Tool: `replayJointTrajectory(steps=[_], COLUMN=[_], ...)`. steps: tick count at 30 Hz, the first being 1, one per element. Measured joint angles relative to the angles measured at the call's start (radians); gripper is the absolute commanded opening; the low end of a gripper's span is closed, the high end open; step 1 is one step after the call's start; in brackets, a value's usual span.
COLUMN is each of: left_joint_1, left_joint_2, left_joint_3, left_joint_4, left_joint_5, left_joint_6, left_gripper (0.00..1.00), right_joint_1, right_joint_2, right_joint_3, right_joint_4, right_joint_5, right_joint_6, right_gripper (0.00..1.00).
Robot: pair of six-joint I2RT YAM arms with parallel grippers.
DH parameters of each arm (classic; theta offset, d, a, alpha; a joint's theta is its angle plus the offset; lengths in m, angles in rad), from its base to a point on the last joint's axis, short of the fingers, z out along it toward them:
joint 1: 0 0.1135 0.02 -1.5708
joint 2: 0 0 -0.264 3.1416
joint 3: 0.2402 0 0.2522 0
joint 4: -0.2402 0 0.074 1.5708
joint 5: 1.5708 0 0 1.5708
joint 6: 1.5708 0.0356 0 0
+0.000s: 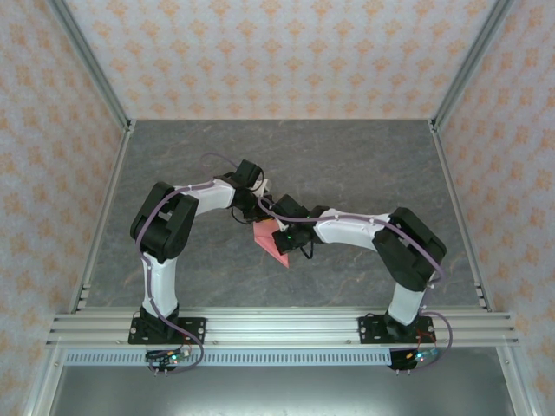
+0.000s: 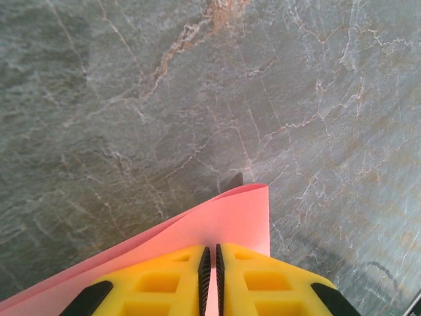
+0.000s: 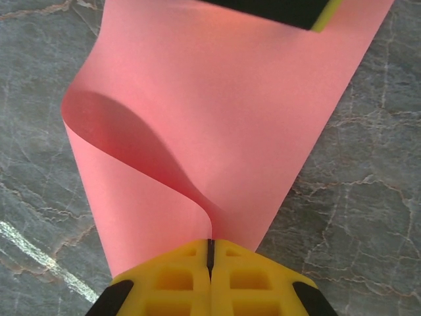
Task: Fold a paper plane with a square sheet of paper (fold left side to right side)
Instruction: Third fold the triangle at the center of the table.
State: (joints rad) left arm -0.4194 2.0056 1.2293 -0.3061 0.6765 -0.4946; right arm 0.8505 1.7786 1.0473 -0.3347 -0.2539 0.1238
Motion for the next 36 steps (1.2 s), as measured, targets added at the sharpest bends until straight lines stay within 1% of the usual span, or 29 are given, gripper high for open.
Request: replayJointTrajectory(steps=[36], left_joint_1=[0.000], left_joint_2=[0.000], left_joint_3=[0.000], left_joint_4=[0.000], left_joint_5=[-0.001], left_joint_6=[0.000], left_gripper=[0.15], right_joint_1=[0.000], right_joint_2=[0.013], right_joint_3=[0.000], right_joint_4=[0.007], right_joint_5=[0.023], right_joint_6=[0.000], right_gripper=[0.00])
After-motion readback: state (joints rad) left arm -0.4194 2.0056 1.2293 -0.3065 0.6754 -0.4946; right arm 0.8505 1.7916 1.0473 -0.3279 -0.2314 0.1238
